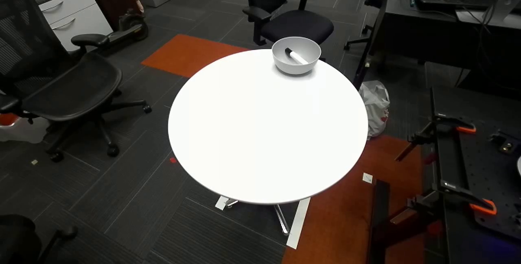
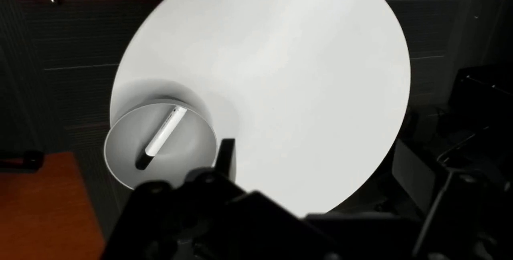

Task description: Remove the marker from the bowl.

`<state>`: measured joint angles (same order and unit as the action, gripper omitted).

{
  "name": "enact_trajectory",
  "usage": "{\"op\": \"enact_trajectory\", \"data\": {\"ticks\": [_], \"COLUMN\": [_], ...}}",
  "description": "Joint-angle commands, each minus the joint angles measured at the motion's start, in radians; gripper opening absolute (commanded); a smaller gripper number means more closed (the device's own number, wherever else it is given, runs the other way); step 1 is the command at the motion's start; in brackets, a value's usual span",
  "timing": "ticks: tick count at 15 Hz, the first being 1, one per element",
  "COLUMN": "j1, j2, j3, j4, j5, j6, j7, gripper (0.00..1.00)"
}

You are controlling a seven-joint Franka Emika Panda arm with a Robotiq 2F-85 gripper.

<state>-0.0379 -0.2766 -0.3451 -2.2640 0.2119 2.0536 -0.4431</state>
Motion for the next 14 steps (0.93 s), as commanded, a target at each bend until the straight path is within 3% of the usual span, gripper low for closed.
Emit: {"op": "enact_trajectory", "data": {"ticks": [1,4,8,14], "j1": [-0.038,-0.051,-0.083,-0.147], "j2": [0.090,0.173,0.308,0.520], "j3": [0.027,0.033,0.064,0.106], "j4": [0.037,0.064,0.113,0.250], "j5": [0.033,0.043,0.013,0.036], "j6": [0.073,0.133,0.259,0.313], "j7": [0.027,0.035,0.155,0.210], "gripper": [1.00,1.00,1.00,1.00]}}
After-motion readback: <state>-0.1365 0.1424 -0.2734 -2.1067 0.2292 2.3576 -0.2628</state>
